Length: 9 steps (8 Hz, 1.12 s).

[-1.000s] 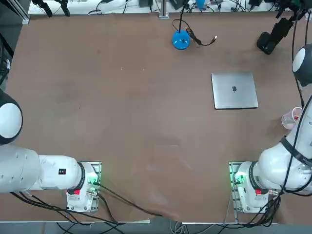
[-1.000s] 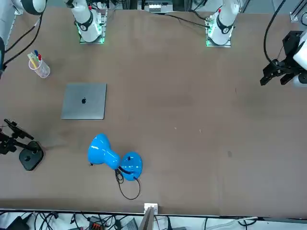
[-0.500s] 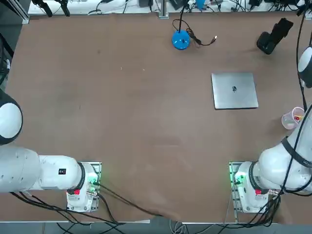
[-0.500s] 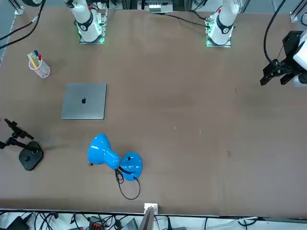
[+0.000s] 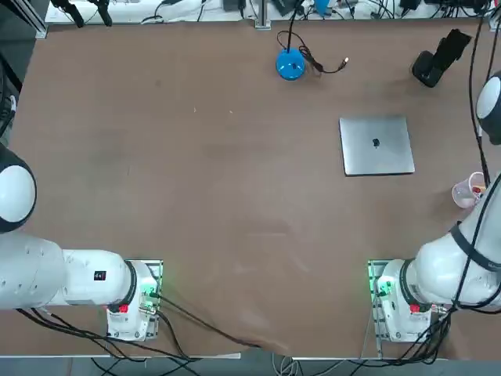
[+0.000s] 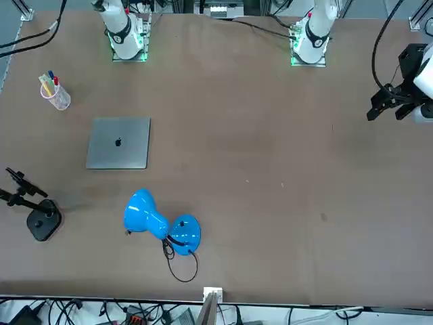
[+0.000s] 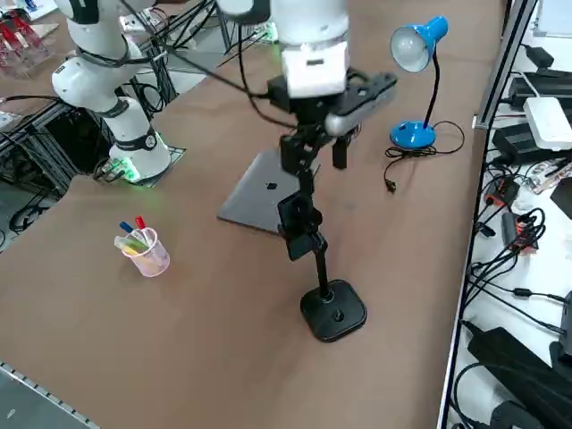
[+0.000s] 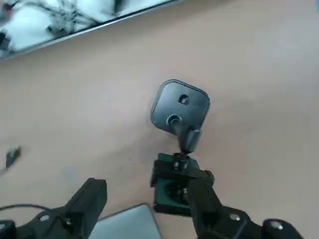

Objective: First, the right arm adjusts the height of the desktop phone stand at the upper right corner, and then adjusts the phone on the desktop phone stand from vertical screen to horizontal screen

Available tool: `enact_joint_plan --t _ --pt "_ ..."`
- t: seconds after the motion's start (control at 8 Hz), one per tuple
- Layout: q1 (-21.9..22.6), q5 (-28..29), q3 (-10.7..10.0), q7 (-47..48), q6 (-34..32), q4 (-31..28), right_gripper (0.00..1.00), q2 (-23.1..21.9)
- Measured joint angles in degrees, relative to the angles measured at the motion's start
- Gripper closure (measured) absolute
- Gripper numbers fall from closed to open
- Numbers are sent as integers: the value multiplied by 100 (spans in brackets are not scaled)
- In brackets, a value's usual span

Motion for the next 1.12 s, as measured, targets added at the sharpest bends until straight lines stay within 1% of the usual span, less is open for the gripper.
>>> enact_joint_plan --t 0.12,0.25,0.5,0.62,0.88,1.12 --pt "177 -189 8 -382 -15 10 1 -12" --pt "369 -501 21 -739 -23 10 1 -11" --pt "831 -1300 54 -1009 -80 -8 1 73" --pt "1063 -1647 65 -1028 -90 -31 1 225" --pt "1464 -2285 72 -1074 -86 -71 1 691" --pt "1746 -3089 75 -1191 -86 -134 1 1169"
